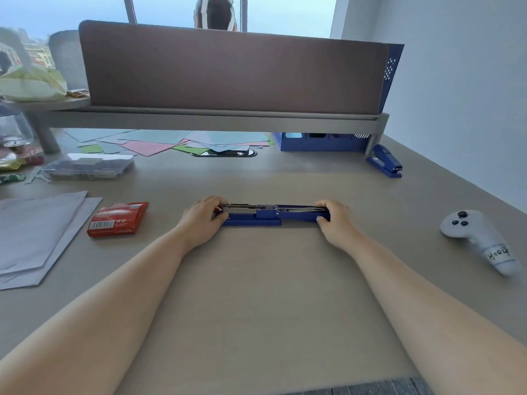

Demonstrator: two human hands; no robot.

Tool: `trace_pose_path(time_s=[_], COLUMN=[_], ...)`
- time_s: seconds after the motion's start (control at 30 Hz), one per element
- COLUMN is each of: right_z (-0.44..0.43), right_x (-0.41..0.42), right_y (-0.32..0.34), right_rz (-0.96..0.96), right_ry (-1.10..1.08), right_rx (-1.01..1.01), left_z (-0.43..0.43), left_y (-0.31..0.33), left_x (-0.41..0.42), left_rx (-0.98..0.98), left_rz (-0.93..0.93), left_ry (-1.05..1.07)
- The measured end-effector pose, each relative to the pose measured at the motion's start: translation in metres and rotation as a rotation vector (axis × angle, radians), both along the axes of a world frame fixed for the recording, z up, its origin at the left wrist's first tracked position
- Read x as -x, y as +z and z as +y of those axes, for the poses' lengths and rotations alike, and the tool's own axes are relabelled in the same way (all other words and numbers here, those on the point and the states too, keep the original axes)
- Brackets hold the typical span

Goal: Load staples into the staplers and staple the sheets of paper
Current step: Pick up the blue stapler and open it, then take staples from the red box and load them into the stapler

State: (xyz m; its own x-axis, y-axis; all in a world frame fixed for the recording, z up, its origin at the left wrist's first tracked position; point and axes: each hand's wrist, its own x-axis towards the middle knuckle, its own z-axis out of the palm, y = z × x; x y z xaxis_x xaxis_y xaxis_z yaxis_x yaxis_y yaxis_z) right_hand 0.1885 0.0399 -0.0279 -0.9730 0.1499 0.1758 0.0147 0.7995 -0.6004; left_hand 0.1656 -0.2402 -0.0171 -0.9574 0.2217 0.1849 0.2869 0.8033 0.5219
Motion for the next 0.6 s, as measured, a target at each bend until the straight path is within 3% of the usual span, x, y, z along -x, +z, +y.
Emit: trace_pose_path(time_s=[0.17, 0.27, 0.43, 0.6], right_z=[-0.016, -0.048, -0.105, -0.142], right_x=[0.001, 0.012, 0.015, 0.011], right_y=[0.022, 0.036, 0.042, 0.042], right_rz=[0.083, 0.194, 0.162, 0.166], right_ry=[0.045, 0.175, 0.337, 0.385], right_rx=[-0.096, -0.006, 0.015, -0.043], left_z=[0.000, 0.000, -0.008, -0.067], left_y=[-0.002, -0.001, 0.009, 0.021], left_x=[0.006, 0.003, -0.014, -0.032], left_rx=[0.029, 0.009, -0.096, 0.149], left_rz=[-0.012, -0.024, -0.008, 0.102], left_ry=[-0.017, -0.029, -0.025, 0.140])
